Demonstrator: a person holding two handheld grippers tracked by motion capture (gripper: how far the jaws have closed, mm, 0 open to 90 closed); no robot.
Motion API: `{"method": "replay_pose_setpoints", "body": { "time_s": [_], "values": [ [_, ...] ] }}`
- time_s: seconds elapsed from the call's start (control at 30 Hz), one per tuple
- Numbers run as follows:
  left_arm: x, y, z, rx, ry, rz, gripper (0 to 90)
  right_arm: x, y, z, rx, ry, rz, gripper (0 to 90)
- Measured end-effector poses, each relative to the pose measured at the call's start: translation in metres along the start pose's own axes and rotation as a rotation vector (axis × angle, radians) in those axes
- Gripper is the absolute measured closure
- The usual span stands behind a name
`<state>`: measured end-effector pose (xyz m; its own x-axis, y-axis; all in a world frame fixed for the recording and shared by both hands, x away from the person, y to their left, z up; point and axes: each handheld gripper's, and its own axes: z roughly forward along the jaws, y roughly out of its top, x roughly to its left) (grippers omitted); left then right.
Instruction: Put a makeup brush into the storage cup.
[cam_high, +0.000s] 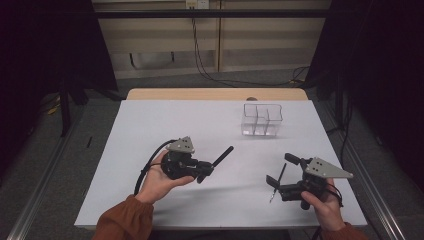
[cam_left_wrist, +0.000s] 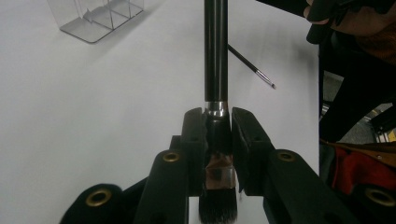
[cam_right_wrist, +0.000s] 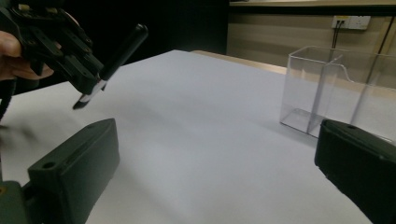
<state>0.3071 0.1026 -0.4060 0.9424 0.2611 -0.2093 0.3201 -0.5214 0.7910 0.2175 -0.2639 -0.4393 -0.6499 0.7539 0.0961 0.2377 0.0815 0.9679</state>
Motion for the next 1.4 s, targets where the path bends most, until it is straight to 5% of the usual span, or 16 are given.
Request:
{"method": "replay_pose_setpoints", "body": {
  "time_s": [0.43,0.73,0.97,1.17,1.4],
  "values": [
    [-0.006,0.006,0.006,0.058,-0.003,0.029,76.0,0.008,0.012,0.026,0.085,0.094,-0.073,0.0],
    [-0.011,0.014,0.003,0.125,-0.007,0.076,76.0,0.008,0.023,0.043,0.206,0.203,-0.112,0.0],
    [-0.013,0.018,0.006,0.184,-0.010,0.112,76.0,0.008,0.029,0.053,0.275,0.233,-0.122,0.0],
    [-0.014,0.019,0.009,0.212,-0.021,0.118,76.0,0.008,0.033,0.061,0.390,0.299,-0.121,0.0],
    [-0.016,0.020,0.011,0.251,-0.026,0.120,76.0,0.014,0.037,0.068,0.465,0.337,-0.157,0.2]
  ]
}}
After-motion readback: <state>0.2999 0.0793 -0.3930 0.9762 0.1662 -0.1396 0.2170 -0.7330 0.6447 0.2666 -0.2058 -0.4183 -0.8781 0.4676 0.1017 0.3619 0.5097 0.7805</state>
